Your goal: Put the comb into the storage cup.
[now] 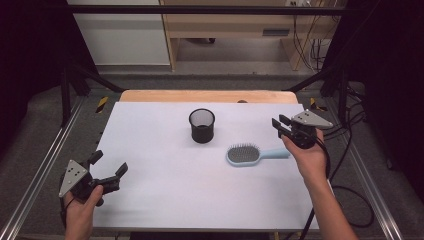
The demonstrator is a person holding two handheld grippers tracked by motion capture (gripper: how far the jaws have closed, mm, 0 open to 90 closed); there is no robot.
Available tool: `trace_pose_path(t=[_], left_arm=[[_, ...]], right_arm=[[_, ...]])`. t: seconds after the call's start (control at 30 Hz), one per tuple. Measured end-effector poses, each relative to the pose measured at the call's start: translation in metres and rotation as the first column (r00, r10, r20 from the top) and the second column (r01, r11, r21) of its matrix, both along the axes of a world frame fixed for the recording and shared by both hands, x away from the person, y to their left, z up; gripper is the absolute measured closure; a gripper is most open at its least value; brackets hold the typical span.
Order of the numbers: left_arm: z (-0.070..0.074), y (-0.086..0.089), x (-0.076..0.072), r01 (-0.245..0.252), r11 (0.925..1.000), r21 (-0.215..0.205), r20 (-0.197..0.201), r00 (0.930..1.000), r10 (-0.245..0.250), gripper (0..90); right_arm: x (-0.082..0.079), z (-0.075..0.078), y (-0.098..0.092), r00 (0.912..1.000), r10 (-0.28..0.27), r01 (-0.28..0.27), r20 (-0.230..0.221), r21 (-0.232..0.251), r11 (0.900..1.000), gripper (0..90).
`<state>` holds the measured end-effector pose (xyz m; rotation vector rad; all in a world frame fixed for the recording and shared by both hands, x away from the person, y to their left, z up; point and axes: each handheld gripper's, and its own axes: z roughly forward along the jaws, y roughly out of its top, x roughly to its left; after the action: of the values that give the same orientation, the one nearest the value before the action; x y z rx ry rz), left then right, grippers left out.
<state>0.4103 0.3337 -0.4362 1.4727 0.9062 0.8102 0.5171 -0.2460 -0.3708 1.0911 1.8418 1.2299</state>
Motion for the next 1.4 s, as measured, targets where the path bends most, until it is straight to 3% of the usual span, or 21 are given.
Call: trace_pose_path(t=[0.07, 0.1, 0.13, 0.17, 0.4, 0.53, 0.67, 0.7, 0.73, 0.77, 0.97, 1.33, 1.37, 1.4], left_arm=[[0.0, 0.0, 0.0, -0.013, 0.9999, 0.006, 0.002, 0.9999, 0.013, 1.6], [0.0, 0.001, 0.0, -0.017, 0.9999, 0.003, -0.001, 0.9999, 0.017, 1.7], [0.0, 0.001, 0.0, -0.017, 0.9999, 0.003, -0.001, 0.9999, 0.017, 1.7], [0.0, 0.002, 0.0, -0.019, 0.9998, 0.001, -0.001, 0.9998, 0.019, 1.7], [0.0, 0.002, 0.0, -0.015, 0.9999, 0.001, -0.001, 0.9999, 0.015, 1.7], [0.0, 0.001, 0.0, -0.007, 0.9999, 0.009, 0.001, 1.0, 0.007, 1.7], [0.001, 0.0, 0.0, -0.004, 0.9998, 0.017, 0.002, 1.0, 0.004, 1.8], [0.001, -0.001, 0.0, -0.004, 0.9998, 0.021, 0.003, 1.0, 0.004, 1.8], [0.001, -0.001, -0.001, -0.003, 0.9997, 0.022, 0.003, 1.0, 0.003, 1.8], [0.001, -0.001, -0.001, -0.001, 0.9997, 0.023, 0.003, 1.0, 0.001, 1.8], [0.001, -0.002, -0.001, 0.0, 0.9998, 0.022, 0.002, 1.0, 0.0, 1.7], [0.001, -0.003, -0.001, 0.008, 0.9996, 0.029, 0.002, 1.0, -0.008, 1.7], [0.001, -0.003, -0.001, 0.006, 0.9996, 0.028, 0.002, 1.0, -0.006, 1.6], [0.001, -0.003, -0.001, 0.006, 0.9996, 0.028, 0.002, 1.0, -0.006, 1.7]], right_arm=[[0.007, -0.007, 0.0, 0.9997, 0.0, 0.0, -0.026, -0.016, 1.0, 74.5], [0.015, -0.013, -0.001, 0.9981, 0.01, -0.012, -0.06, -0.026, 1.0, 78.8], [0.015, -0.013, -0.001, 0.9981, 0.01, -0.012, -0.06, -0.026, 1.0, 78.8], [0.021, -0.02, -0.001, 0.9952, 0.014, -0.018, -0.097, -0.042, 0.999, 82.8], [0.035, -0.039, -0.004, 0.9827, -0.008, -0.01, -0.185, -0.095, 0.995, 89.8], [0.041, -0.048, -0.007, 0.9635, -0.041, 0.005, -0.264, -0.134, 0.991, 90.0], [0.046, -0.059, -0.011, 0.9461, -0.072, 0.022, -0.316, -0.159, 0.987, 90.0], [0.047, -0.064, -0.012, 0.9362, -0.082, 0.03, -0.342, -0.156, 0.987, 90.0], [0.047, -0.064, -0.012, 0.9362, -0.082, 0.03, -0.342, -0.156, 0.987, 90.0], [0.048, -0.069, -0.013, 0.9277, -0.091, 0.031, -0.362, -0.167, 0.986, 90.0], [0.048, -0.079, -0.015, 0.9125, -0.096, 0.025, -0.398, -0.18, 0.983, 90.0], [0.045, -0.089, -0.012, 0.9004, -0.085, -0.013, -0.427, -0.22, 0.975, 90.0], [0.044, -0.091, -0.011, 0.893, -0.078, -0.027, -0.443, -0.224, 0.974, 90.0], [0.044, -0.091, -0.011, 0.893, -0.078, -0.027, -0.443, -0.224, 0.974, 90.0]])
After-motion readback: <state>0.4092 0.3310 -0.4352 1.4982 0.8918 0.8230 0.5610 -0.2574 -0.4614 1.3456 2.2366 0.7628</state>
